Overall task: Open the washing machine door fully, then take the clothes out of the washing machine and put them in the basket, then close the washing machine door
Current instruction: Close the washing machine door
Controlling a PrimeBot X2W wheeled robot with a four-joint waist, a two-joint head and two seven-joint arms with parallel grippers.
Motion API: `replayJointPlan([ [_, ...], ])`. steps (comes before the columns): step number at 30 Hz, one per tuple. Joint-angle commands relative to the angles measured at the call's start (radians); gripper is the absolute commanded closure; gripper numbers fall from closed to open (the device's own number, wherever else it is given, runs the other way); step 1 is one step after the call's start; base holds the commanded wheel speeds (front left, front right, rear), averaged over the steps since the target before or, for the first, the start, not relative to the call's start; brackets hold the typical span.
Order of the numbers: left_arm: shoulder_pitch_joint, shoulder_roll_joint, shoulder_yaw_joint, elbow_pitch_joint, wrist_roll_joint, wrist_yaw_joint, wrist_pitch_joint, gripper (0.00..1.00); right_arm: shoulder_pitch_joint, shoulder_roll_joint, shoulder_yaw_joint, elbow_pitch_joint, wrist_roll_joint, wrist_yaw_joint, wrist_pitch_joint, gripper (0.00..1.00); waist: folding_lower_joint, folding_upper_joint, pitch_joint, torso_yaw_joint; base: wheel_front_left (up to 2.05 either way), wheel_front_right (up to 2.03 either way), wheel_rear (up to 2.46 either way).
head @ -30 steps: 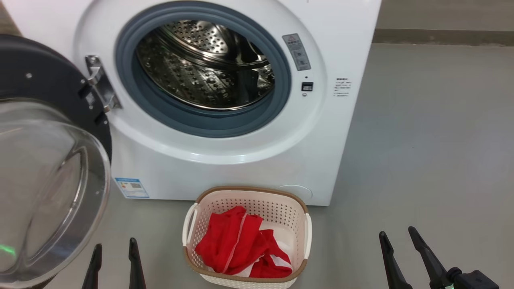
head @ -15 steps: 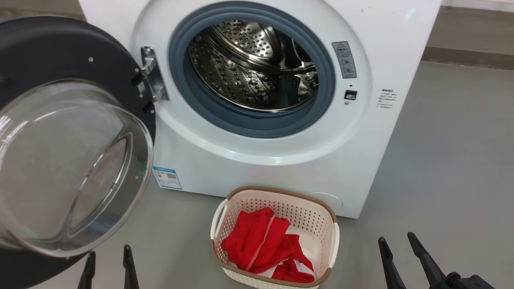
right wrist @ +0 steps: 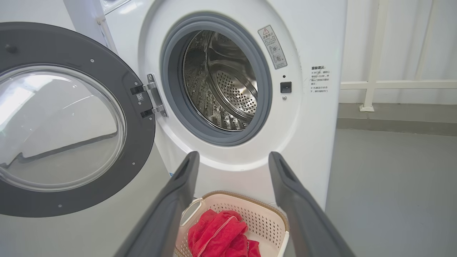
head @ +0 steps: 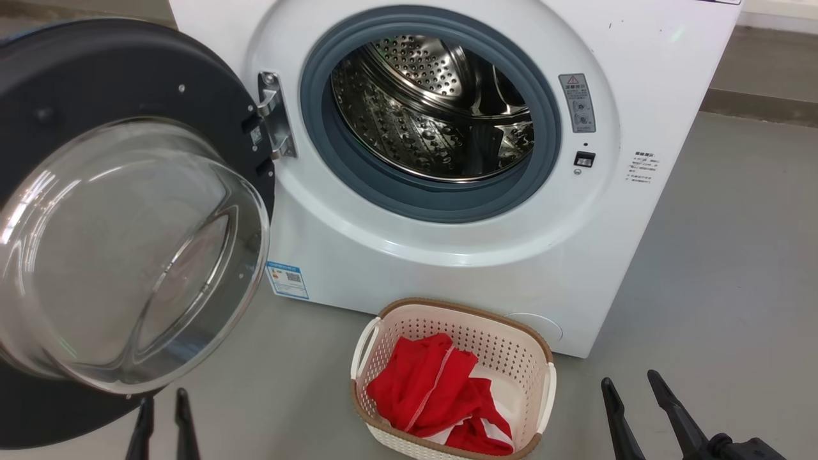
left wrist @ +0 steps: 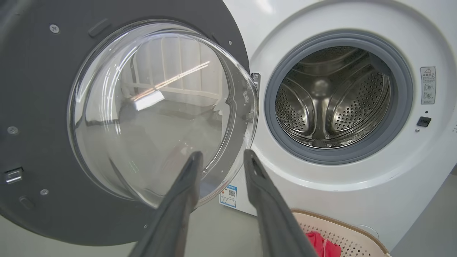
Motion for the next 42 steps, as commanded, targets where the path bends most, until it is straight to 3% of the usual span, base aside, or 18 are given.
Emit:
replayJointPlan([
  [1, -0.019, 0.018, 0.038, -0.040, 0.018, 0.012, -0.001, 1.00, -0.009, -0.010, 0.030, -0.023, -0.001, 0.002, -0.007, 0.00, 0.0000, -0.0001, 0.001, 0.004, 0.00, 0.00, 0.00],
  [11, -0.041, 0.037, 0.088, -0.148, 0.046, 0.029, -0.027, 1.00, -0.006, -0.010, 0.025, -0.031, -0.005, 0.002, 0.000, 0.00, 0.0000, -0.0001, 0.010, 0.017, 0.00, 0.00, 0.00],
  [22, -0.119, 0.061, 0.270, -0.278, -0.034, 0.003, -0.033, 1.00, -0.004, -0.010, 0.021, -0.043, -0.016, 0.002, 0.018, 0.00, 0.0000, -0.0001, 0.012, 0.038, 0.00, 0.00, 0.00],
  [27, -0.179, 0.056, 0.407, -0.276, -0.162, -0.060, -0.033, 1.00, -0.002, -0.010, 0.018, -0.056, -0.021, 0.002, 0.031, 0.00, 0.0000, -0.0001, 0.012, 0.041, 0.00, 0.00, 0.00],
  [35, -0.296, 0.048, 0.602, -0.161, -0.387, -0.182, -0.033, 1.00, 0.004, -0.010, 0.020, -0.073, -0.031, 0.002, 0.051, 0.00, 0.0000, -0.0001, 0.011, 0.041, 0.00, 0.00, 0.00],
  [42, -0.433, 0.075, 0.723, -0.008, -0.675, -0.228, 0.031, 1.00, 0.013, -0.010, 0.020, -0.089, -0.040, 0.002, 0.071, 0.00, 0.0000, -0.0001, 0.000, 0.042, 0.00, 0.00, 0.00],
])
